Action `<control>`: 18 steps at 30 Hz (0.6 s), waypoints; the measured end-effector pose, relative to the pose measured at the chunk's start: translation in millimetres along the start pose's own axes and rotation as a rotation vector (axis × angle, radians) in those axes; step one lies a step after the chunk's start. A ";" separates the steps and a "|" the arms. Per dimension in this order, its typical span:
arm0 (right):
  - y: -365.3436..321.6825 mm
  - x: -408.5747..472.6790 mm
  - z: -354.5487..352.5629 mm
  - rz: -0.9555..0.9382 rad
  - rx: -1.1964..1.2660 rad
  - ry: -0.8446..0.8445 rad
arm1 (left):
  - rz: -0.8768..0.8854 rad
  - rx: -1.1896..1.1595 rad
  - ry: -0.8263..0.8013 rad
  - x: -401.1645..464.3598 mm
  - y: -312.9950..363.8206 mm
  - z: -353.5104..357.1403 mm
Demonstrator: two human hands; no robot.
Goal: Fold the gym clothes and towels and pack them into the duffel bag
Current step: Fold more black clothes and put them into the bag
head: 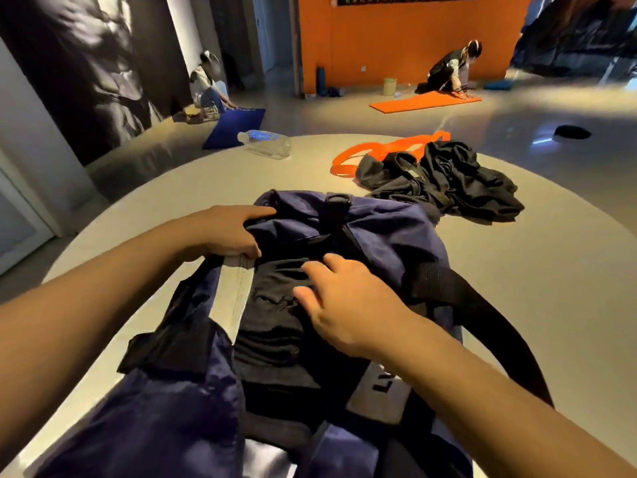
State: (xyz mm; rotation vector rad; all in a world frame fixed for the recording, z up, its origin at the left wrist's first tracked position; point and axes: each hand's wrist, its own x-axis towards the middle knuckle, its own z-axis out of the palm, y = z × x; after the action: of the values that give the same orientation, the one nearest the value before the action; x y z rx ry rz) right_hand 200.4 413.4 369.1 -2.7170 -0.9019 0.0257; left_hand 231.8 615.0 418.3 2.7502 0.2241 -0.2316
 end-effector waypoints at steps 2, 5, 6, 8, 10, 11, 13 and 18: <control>-9.1 19.2 9.3 0.014 0.019 -0.218 | 0.000 -0.102 -0.003 -3.7 -4.8 -7.3; 2.2 25.7 12.8 -0.075 0.099 -0.462 | -0.048 -0.265 -0.019 -15.6 -13.5 -23.3; 9.3 23.5 9.8 -0.093 0.141 -0.539 | -0.072 -0.337 -0.041 -21.0 -17.2 -29.1; 21.7 20.1 -1.3 -0.111 0.164 -0.636 | -0.096 -0.434 -0.090 -31.4 -23.1 -36.6; 22.4 23.0 -11.3 -0.148 0.145 -0.602 | -0.095 -0.441 -0.124 -37.2 -24.3 -37.0; 17.4 28.2 -11.5 -0.177 0.165 -0.522 | -0.098 -0.429 -0.128 -38.6 -22.6 -35.3; -2.6 42.3 -4.7 -0.178 0.247 -0.343 | -0.116 -0.425 -0.119 -38.5 -19.7 -31.8; -42.9 54.6 36.3 -0.019 0.097 -0.387 | -0.125 -0.350 -0.071 -41.5 -22.0 -33.1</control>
State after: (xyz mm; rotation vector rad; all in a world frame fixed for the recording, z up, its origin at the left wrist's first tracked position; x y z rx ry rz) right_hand 215.6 487.7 349.5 -2.6561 -0.9950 0.5930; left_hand 191.6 642.4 449.0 2.3804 0.3789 -0.2924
